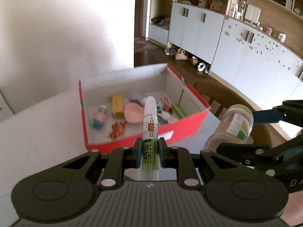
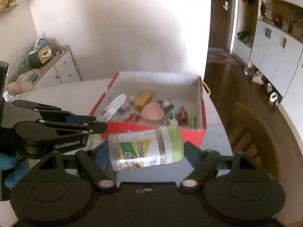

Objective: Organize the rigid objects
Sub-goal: 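Carry the glue stick and jar into the red box with both tools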

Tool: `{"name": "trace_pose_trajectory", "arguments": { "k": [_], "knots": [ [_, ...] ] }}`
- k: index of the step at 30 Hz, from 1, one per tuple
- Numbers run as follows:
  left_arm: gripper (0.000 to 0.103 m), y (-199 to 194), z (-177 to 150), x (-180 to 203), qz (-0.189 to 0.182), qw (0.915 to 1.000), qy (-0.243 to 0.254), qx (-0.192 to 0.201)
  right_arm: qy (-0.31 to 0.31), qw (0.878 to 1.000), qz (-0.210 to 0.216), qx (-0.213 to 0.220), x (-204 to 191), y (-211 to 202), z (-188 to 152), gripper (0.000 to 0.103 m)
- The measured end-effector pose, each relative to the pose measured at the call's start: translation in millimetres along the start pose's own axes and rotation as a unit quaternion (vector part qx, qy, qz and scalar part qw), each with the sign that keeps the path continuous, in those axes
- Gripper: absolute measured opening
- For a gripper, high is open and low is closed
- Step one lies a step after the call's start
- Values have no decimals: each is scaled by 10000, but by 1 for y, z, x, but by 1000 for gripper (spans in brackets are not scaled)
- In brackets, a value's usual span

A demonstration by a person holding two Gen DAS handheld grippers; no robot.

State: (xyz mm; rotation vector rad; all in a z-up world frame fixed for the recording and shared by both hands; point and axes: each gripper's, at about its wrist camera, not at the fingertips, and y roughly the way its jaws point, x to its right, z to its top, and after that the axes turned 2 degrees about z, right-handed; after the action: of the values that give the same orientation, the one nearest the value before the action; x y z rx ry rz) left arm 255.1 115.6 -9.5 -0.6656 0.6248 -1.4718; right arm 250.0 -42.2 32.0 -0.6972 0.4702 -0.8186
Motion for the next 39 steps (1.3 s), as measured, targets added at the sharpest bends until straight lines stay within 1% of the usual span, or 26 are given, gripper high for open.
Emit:
{"name": "trace_pose_trajectory", "arguments": {
  "k": [5,15,19,21,24,30,33,35,39],
  "knots": [
    [17,6,20,-3,174,9997,80,164,-122,9999,-43,113,2,13,22,82],
    [17,39,55,-28,448,9989,-85,105,-277,9990,-325,149,18,51,53,82],
    [17,56,69,-39,580,9982,-84,102,-271,9987,-399,134,29,71,62,82],
    [17,68,73,-41,670,9977,-13,109,-346,9982,-473,114,32,83,65,82],
    [17,85,80,-42,732,9972,76,98,-424,9980,-478,30,34,102,69,82],
    [17,126,83,-46,837,9961,137,-241,-582,9968,-506,-202,38,140,73,82],
    [17,145,83,-48,845,9954,81,-448,-611,9963,-506,-330,39,158,72,82],
    [17,159,82,-49,929,9937,99,-626,-676,9956,-484,-428,38,168,68,82],
    [17,178,78,-53,950,9920,67,-829,-896,9930,-446,-633,35,186,65,82]
  ]
}}
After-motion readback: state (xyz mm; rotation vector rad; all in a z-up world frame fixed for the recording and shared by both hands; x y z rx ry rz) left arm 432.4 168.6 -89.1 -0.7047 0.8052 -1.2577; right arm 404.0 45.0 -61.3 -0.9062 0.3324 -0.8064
